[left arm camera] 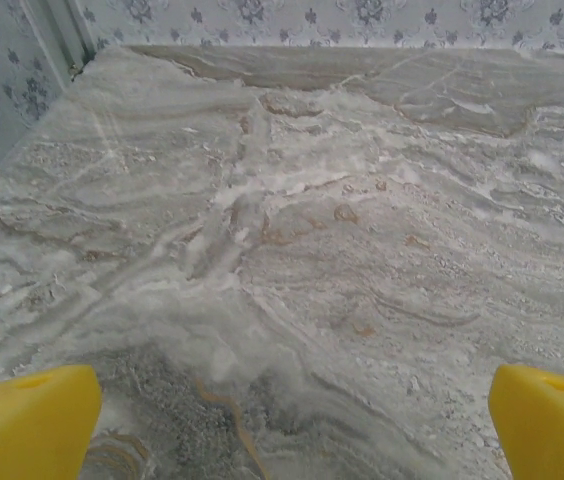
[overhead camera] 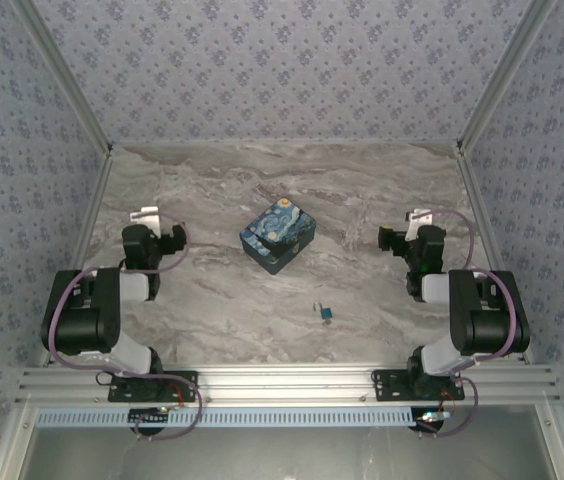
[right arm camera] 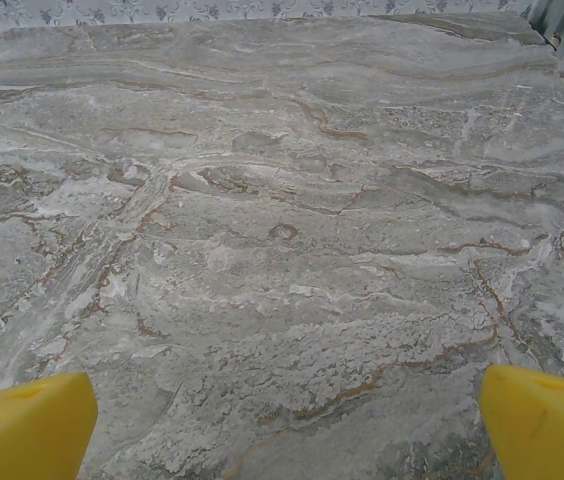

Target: Unlock the padlock with the key

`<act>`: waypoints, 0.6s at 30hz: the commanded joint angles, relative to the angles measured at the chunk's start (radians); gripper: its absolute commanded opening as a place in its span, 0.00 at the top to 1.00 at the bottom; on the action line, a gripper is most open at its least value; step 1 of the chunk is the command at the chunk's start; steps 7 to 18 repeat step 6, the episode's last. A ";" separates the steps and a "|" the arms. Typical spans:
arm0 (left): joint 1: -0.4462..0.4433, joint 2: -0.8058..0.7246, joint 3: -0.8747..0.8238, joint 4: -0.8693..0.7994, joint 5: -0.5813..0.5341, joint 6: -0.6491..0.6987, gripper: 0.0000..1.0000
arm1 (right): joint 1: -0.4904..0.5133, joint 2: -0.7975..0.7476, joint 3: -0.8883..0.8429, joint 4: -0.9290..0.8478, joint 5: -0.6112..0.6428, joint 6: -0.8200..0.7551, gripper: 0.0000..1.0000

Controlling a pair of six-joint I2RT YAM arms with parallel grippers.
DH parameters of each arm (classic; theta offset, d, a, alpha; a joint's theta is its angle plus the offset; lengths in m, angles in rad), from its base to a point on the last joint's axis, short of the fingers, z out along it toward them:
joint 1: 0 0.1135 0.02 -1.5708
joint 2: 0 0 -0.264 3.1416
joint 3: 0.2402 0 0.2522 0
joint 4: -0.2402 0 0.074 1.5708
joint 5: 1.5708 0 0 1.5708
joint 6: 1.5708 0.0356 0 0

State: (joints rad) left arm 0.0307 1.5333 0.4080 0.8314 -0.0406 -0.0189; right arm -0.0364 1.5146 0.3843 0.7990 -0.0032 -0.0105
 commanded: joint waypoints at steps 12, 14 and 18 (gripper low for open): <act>-0.004 -0.001 0.004 -0.016 0.014 -0.012 0.01 | 0.002 0.007 0.008 -0.003 0.018 -0.016 0.00; -0.004 -0.001 0.004 -0.016 0.014 -0.012 0.01 | 0.002 0.007 0.008 -0.003 0.018 -0.016 0.00; -0.004 -0.001 0.004 -0.016 0.014 -0.012 0.01 | 0.002 0.007 0.008 -0.003 0.018 -0.016 0.00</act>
